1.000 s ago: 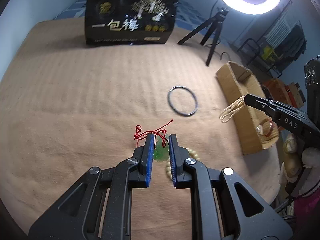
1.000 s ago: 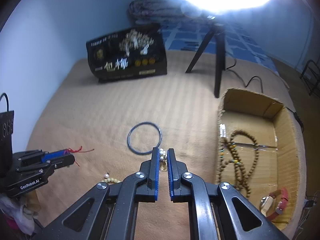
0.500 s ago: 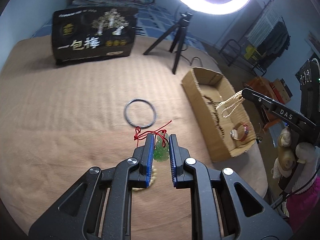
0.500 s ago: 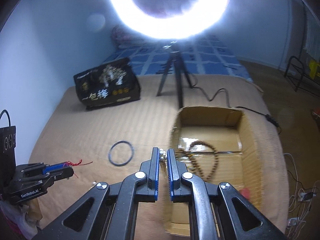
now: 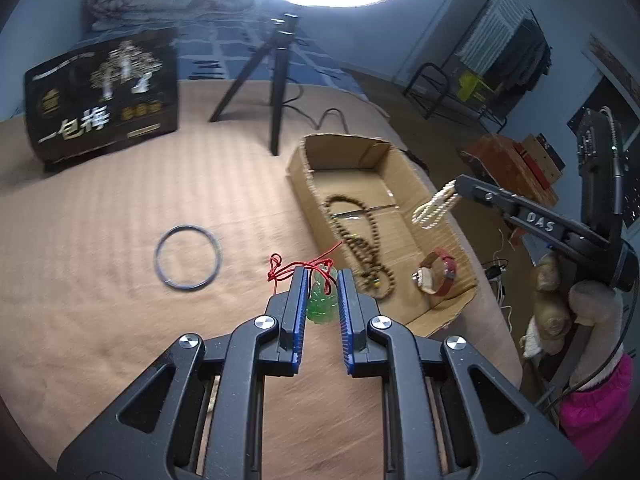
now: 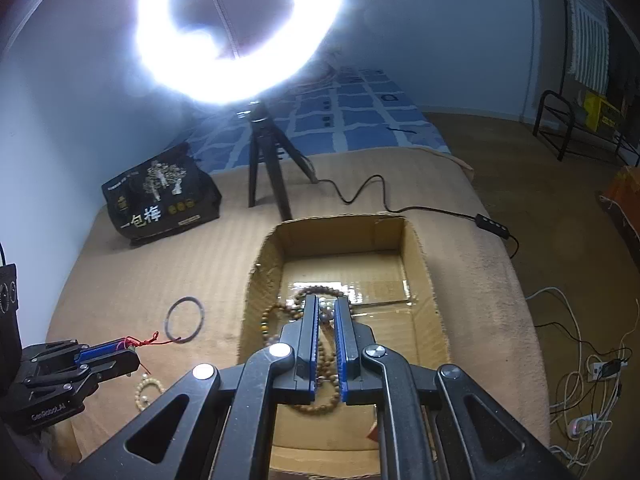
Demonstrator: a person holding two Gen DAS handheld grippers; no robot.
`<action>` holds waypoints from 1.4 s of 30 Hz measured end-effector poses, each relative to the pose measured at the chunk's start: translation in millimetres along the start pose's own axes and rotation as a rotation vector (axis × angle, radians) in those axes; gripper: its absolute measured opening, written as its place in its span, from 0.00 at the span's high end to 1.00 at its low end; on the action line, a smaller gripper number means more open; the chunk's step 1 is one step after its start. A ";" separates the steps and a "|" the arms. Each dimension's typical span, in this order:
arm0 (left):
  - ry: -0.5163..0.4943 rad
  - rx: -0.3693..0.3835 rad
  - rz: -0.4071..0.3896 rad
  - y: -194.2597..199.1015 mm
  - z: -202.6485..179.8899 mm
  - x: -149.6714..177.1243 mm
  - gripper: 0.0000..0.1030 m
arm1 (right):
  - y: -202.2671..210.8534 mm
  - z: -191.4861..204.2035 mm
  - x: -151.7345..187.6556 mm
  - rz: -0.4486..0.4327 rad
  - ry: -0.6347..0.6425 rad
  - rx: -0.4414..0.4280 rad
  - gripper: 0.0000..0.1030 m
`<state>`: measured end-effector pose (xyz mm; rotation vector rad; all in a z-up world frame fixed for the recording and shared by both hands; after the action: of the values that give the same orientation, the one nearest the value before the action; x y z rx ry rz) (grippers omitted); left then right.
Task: Organize jewelry
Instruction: 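Carry the pendant and pearl necklace over the cardboard box with both tools, then open both tools to drop the pendant and pearls into the box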
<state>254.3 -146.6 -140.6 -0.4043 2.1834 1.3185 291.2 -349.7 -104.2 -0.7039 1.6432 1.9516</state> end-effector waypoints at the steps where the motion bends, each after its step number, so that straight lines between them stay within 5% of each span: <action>1: -0.004 0.006 0.001 -3.3 -4.7 -1.7 0.87 | -1.3 -2.7 0.0 0.001 -0.003 0.002 0.95; 14: -0.072 0.060 0.050 -46.7 -57.4 1.2 0.87 | -17.8 -32.1 4.9 0.023 -0.036 0.038 0.95; 30: -0.109 0.058 0.118 -81.0 -77.4 22.1 0.87 | -29.9 -51.8 15.3 0.064 -0.056 0.055 0.94; 31: -0.111 0.053 0.118 -81.7 -77.8 22.3 0.87 | -29.8 -51.7 15.1 0.061 -0.056 0.054 0.93; 34: -0.105 0.044 0.132 -85.2 -76.0 22.3 0.87 | -27.2 -52.8 14.3 0.046 -0.057 0.060 0.69; 37: -0.088 0.021 0.132 -85.7 -71.5 21.7 0.63 | -25.9 -53.5 13.9 0.042 -0.059 0.062 0.68; 42: -0.089 0.016 0.120 -82.0 -67.4 20.1 0.62 | -25.3 -53.1 13.9 0.042 -0.058 0.065 0.67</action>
<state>260.2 -244.2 -186.5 -0.2067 2.1719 1.3546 301.4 -397.7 -139.6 -0.5865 1.6904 1.9204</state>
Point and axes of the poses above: each gripper's, at about its wrist camera, not at the fingertips, and y roughly against the way its jaws point, z to its left, x to its underside, the point moved 4 cm from there along -y, roughly the way its jaws point, and after that the axes turned 4 degrees about -z, right-handed, at the moved point
